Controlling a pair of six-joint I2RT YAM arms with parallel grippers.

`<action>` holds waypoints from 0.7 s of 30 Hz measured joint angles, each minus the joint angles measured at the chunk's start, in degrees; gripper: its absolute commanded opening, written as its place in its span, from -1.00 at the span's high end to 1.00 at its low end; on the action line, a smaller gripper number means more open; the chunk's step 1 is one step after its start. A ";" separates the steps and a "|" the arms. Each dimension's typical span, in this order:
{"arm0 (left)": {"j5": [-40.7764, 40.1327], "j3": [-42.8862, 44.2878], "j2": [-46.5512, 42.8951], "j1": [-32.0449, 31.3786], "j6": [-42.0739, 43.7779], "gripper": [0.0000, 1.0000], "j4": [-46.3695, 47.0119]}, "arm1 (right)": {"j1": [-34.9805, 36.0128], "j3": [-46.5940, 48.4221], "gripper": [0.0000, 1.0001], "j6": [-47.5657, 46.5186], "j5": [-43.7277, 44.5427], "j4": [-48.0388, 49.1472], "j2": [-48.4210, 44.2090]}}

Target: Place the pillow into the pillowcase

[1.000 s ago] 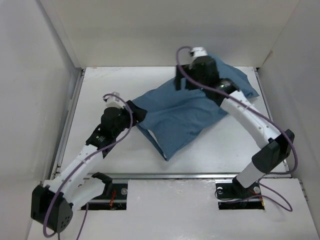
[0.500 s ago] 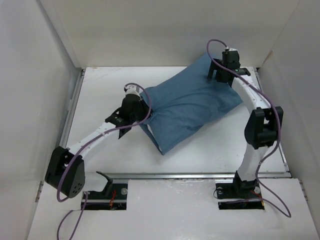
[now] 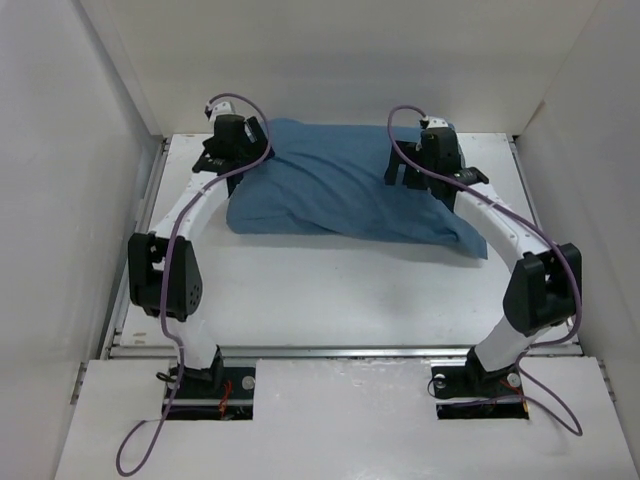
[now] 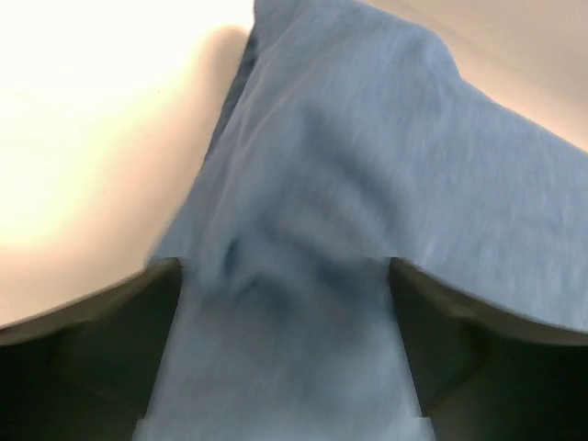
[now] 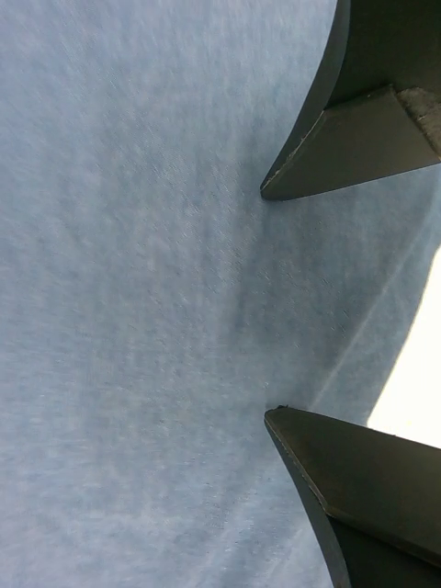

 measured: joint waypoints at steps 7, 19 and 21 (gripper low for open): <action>1.01 -15.37 -16.87 3.56 -0.76 -1.00 -0.02 | -0.72 1.20 -1.00 2.19 5.42 -2.62 -0.04; 6.45 -36.06 -25.40 4.90 -2.82 -1.00 3.96 | -1.49 3.85 -1.00 3.32 8.72 -4.72 -0.15; 6.67 -37.13 -23.50 4.76 -3.30 -0.88 4.24 | -1.51 3.98 -1.00 3.43 8.70 -5.05 -0.15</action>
